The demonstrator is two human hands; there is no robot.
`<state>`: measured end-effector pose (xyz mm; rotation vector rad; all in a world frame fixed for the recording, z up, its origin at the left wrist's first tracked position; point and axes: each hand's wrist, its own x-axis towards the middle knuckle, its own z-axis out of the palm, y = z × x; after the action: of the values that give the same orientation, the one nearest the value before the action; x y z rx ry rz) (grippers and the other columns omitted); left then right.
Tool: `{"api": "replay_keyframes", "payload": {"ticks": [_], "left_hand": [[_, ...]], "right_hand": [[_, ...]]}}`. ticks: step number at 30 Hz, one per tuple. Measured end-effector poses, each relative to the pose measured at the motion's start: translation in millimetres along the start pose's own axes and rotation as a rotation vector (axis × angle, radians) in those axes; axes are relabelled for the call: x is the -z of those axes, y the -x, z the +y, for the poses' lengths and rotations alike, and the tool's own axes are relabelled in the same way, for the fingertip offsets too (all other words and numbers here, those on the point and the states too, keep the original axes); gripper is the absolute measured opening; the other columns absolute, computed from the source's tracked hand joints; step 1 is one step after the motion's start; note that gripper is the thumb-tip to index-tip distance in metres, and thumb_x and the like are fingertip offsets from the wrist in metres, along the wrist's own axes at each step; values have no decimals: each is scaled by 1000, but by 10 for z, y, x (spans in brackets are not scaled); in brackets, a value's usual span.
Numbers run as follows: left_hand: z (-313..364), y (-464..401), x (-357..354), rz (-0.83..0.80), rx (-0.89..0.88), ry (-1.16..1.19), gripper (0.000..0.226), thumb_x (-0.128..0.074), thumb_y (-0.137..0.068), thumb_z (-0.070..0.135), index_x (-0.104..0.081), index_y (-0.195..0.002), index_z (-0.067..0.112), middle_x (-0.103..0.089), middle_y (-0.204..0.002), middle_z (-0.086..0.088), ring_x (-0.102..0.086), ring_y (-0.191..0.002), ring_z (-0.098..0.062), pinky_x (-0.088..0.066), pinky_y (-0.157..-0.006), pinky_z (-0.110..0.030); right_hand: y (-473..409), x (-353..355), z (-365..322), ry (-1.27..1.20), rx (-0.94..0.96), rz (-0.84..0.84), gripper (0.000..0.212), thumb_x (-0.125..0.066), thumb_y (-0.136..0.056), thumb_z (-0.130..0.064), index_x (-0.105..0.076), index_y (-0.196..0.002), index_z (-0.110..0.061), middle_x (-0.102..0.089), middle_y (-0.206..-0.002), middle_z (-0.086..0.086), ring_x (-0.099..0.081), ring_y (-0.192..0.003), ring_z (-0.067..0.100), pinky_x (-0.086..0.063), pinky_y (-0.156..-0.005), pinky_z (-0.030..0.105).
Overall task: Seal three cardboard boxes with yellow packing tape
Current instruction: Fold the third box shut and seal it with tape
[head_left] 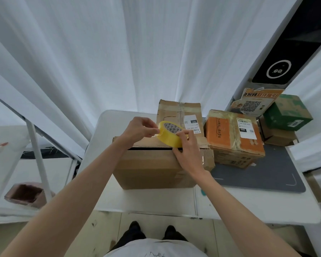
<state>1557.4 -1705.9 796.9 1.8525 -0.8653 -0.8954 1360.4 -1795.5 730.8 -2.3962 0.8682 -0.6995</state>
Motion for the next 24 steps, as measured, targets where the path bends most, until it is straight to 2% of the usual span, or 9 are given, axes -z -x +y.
{"api": "replay_keyframes", "payload": {"ticks": [4,6,9,12,14,17,21,24], "left_hand": [[-5,-41,58,20,3,-27,12,-82,-84,20,-74,-86,11,-73,-94,-7,-65,-81,-14,-58,-78,-31],[16,-47,119,44,-11,-21,13,-79,-87,20,-72,-89,9,-73,-98,-7,-66,-85,-15,-58,-80,-30],[23,-53,236,107,-49,25,15,-75,-91,18,-70,-102,8,-72,-102,-5,-69,-88,-17,-60,-80,-30],[-18,-53,331,89,-25,-18,23,-69,-96,28,-72,-115,14,-72,-105,1,-69,-96,-17,-59,-83,-29],[-45,-44,376,72,19,-10,24,-68,-97,34,-76,-108,14,-75,-101,1,-71,-96,-18,-59,-82,-27],[-70,2,463,124,50,42,24,-73,-92,36,-79,-98,14,-77,-92,0,-75,-85,-15,-61,-85,-29],[-80,130,558,151,33,63,19,-81,-86,28,-81,-100,15,-77,-93,-2,-74,-84,-15,-60,-86,-30],[-41,216,589,209,20,65,15,-85,-81,21,-81,-93,13,-77,-88,-4,-73,-78,-14,-61,-80,-28]], "right_hand": [[8,-43,-53,-55,-11,37,42,-69,-85,-10,-48,-117,-26,-42,-124,1,-47,-111,23,-52,-85,44],[-5,-64,-81,-92,-19,50,40,-69,-85,-9,-50,-117,-24,-42,-124,1,-45,-113,21,-53,-85,42],[-44,-124,-122,-145,-10,50,41,-70,-85,-8,-50,-118,-23,-40,-123,-3,-43,-117,18,-53,-88,43],[-81,-207,-188,-193,11,37,40,-71,-85,-5,-53,-118,-19,-41,-124,-2,-42,-119,16,-48,-98,42],[-95,-253,-245,-213,27,34,40,-70,-84,-3,-53,-117,-18,-42,-124,-1,-40,-119,14,-45,-101,40],[-113,-319,-310,-234,36,30,42,-70,-83,-3,-52,-117,-20,-42,-124,1,-39,-119,12,-44,-102,38],[-142,-396,-364,-242,44,13,44,-70,-84,-5,-49,-117,-25,-41,-124,0,-41,-118,16,-46,-100,41],[-163,-464,-415,-258,79,20,46,-71,-83,-5,-48,-116,-26,-40,-122,-1,-42,-116,17,-48,-97,44]]}}
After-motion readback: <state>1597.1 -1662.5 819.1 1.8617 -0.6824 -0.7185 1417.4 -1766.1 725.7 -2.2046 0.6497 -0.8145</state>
